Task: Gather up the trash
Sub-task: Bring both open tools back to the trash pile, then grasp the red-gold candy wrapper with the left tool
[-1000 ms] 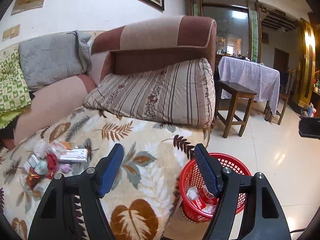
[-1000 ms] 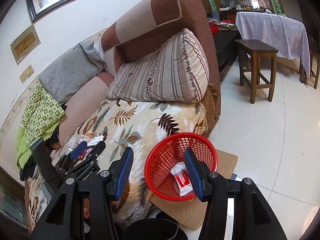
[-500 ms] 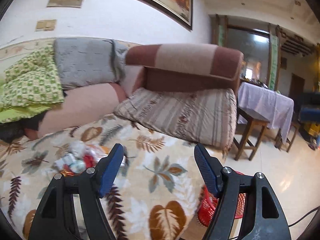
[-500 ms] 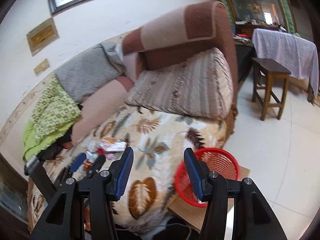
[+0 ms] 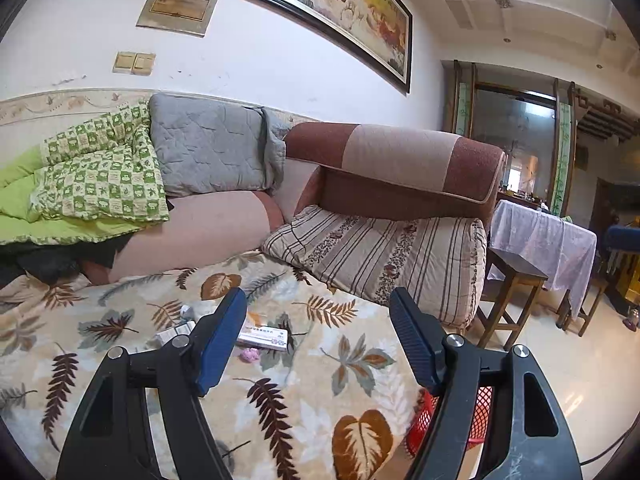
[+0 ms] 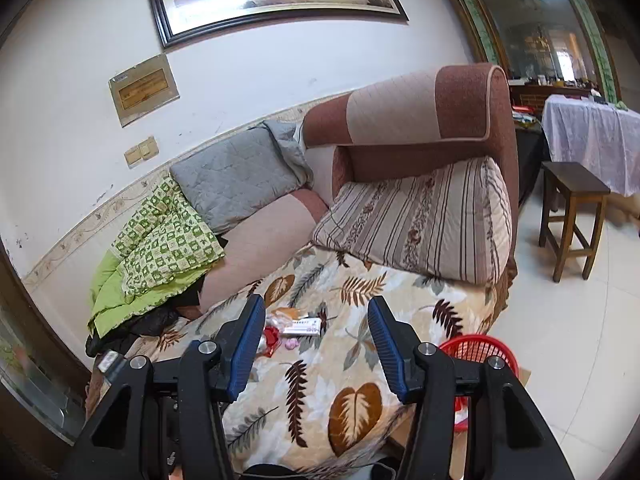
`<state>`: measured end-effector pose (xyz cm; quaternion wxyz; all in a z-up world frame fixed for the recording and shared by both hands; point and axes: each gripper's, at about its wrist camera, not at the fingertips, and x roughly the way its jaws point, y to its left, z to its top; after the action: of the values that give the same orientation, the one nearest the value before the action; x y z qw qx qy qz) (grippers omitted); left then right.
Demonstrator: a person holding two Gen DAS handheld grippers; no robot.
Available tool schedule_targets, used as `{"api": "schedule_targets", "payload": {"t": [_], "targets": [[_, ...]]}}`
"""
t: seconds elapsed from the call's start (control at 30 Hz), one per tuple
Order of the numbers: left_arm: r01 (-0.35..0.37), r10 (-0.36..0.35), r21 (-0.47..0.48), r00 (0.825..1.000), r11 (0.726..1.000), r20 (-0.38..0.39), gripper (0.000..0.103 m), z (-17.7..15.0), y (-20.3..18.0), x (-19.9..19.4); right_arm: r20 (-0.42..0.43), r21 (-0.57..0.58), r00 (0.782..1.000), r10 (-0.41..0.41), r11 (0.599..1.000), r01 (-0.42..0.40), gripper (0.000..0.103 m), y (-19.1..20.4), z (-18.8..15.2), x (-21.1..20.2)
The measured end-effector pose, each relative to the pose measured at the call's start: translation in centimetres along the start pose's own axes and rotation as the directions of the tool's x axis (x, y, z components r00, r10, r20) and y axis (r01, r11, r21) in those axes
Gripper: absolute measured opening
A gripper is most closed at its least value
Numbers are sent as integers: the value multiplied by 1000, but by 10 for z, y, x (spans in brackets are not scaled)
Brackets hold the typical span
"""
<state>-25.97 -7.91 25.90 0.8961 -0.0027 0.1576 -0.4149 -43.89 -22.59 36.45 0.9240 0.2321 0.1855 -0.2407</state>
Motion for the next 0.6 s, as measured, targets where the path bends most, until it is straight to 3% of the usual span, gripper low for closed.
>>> {"api": "schedule_targets", "payload": {"t": [0.13, 0.3, 0.6], "targets": [[-51, 51, 36, 999, 998, -3, 74, -2, 7, -14, -30, -1, 999, 21, 1000, -21, 57, 3, -15, 10], [-107, 107, 0, 994, 994, -25, 76, -6, 34, -27, -71, -30, 995, 68, 997, -71, 57, 5, -33, 30], [-242, 229, -94, 965, 966, -129, 76, -22, 102, -6, -205, 55, 963, 172, 985, -164, 57, -26, -53, 120]]}}
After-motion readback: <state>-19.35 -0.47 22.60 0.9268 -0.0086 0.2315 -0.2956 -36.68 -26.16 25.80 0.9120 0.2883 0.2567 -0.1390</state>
